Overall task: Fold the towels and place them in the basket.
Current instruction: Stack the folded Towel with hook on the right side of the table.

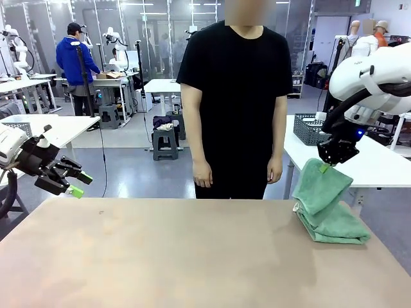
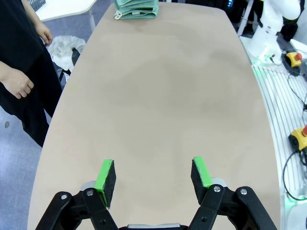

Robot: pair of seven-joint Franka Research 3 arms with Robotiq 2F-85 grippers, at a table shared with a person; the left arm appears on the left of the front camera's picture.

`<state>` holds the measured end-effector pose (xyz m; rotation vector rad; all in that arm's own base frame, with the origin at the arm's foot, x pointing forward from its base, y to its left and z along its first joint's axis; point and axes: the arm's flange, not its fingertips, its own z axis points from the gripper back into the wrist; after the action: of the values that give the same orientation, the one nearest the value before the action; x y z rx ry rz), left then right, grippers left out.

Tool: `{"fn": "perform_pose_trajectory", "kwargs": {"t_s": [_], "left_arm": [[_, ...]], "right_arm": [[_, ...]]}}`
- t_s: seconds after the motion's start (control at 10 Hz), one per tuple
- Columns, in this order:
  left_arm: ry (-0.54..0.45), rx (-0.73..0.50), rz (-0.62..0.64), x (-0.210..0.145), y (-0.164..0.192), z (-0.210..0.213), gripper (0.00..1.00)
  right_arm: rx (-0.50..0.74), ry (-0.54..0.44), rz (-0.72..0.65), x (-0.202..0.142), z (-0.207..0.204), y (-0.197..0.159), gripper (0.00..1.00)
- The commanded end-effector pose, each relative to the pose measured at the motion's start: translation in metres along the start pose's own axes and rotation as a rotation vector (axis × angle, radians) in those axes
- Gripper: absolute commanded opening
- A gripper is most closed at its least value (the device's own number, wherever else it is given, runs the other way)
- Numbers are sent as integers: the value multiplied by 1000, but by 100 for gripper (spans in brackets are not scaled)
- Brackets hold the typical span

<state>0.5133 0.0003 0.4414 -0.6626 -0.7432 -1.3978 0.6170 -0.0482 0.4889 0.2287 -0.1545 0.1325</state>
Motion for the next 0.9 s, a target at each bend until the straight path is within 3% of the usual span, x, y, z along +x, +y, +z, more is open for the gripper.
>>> {"fn": "perform_pose_trajectory", "kwargs": {"t_s": [0.0,0.4,0.8], "left_arm": [[3,-1,-3,0,-1,1,80],[3,-1,-3,0,-1,1,80],[3,-1,-3,0,-1,1,80]], "right_arm": [[61,6,-7,7,-12,-24,7],[169,-7,27,13,-46,-71,7],[162,25,-2,2,-66,-114,7]]}}
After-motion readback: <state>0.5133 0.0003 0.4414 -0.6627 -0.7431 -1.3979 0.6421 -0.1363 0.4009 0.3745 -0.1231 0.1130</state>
